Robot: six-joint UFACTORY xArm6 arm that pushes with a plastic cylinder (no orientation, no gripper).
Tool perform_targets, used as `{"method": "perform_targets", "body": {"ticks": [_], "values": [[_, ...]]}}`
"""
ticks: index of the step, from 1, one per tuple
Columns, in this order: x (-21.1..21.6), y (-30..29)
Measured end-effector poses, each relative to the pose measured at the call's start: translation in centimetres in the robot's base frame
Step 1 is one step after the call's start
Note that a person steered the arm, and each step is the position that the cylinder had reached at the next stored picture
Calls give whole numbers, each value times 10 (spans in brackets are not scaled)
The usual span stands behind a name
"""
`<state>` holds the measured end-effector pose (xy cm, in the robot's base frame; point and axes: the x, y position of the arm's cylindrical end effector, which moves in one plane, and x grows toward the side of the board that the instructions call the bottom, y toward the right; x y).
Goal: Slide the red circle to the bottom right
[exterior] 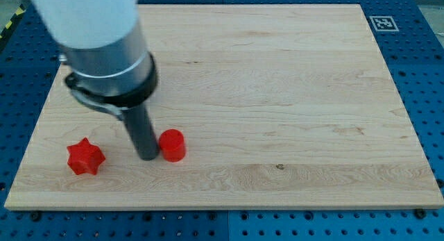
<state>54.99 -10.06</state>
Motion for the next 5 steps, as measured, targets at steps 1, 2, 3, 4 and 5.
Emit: {"method": "perform_targets", "body": {"ticks": [1,2,3,4,5], "values": [[8,32],[9,34],[9,34],[5,11],[-19,10]]}}
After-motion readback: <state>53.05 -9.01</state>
